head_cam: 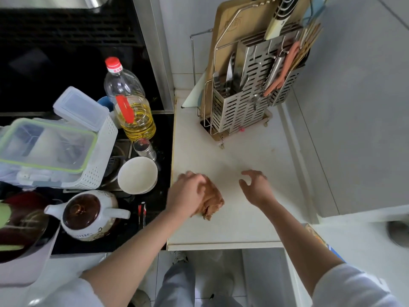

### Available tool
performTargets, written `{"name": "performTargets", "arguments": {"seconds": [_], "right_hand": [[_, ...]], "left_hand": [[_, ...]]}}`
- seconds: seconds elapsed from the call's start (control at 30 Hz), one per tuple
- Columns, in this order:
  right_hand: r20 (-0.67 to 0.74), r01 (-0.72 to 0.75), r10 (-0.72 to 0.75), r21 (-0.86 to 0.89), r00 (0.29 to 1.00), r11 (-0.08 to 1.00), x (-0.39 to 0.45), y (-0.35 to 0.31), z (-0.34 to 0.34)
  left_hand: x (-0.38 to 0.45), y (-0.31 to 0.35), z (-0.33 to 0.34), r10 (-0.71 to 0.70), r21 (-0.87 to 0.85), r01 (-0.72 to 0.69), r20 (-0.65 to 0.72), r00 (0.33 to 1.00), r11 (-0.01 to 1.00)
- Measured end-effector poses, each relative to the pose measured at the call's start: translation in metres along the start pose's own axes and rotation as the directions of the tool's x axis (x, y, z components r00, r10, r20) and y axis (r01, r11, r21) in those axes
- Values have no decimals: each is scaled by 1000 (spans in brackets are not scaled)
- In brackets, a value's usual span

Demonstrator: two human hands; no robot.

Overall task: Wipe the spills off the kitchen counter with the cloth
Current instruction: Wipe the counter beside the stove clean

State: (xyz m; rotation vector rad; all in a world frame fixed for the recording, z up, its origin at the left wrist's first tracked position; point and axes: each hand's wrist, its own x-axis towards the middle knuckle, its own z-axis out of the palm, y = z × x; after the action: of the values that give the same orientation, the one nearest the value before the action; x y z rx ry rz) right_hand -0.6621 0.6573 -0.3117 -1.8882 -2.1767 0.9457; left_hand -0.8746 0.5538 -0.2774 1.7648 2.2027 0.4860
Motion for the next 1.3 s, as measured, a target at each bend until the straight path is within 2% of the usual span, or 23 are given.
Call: {"name": "performTargets", "arguments": {"seconds": [0.07,0.17,0.27,0.33,0.43,0.53,0.6,0.7,0.73,0.77,0.83,0.9,1.0,1.13,1.3], "right_hand": [[68,-102,115,-164,991,981,5,11,0],[164,-156,200,-248,966,956,11,10,1],[177,-185,231,-243,957,952,21,3,3],[194,-239,284,-225,939,945,31,-1,5],[202,-308,356,-232,913,923,47,-11,12],[227,-327,395,-284,891,901,53,-18,14],[242,-328,405,-305,881,894,54,-20,9],[281,-348,438,-316,854,882,64,-23,-2],[292,-348,441,-319,849,882,64,-24,-5],[294,-352,444,-318,846,881,63,-26,-6],[295,-362,447,-299,845,883,65,-23,-4],[298,-358,439,-289,848,888,67,-20,-2],[302,-370,452,-291,840,882,68,-20,-3],[290,-369,452,-297,844,881,67,-23,-3],[295,-377,463,-305,836,875,66,-24,-4]], "left_hand": [[-12,16,31,86,66,-97,156,984,993],[-17,19,67,88,107,-115,233,969,987],[18,-5,67,11,106,-36,234,972,994],[62,-32,56,-78,178,38,226,971,983],[129,-56,28,-160,260,68,352,922,963],[162,-54,19,-67,379,-138,480,875,915],[161,-59,28,-1,352,-220,531,847,910],[144,-68,33,145,303,-413,629,764,859],[143,-72,32,172,327,-448,616,769,832],[150,-73,25,151,338,-418,596,788,843],[186,-75,14,50,404,-294,515,856,866],[234,-84,11,-4,404,-199,449,893,893],[272,-100,16,31,350,-203,440,897,914],[232,-97,19,182,354,-332,394,901,874],[266,-111,14,113,233,-230,427,897,945]]}}
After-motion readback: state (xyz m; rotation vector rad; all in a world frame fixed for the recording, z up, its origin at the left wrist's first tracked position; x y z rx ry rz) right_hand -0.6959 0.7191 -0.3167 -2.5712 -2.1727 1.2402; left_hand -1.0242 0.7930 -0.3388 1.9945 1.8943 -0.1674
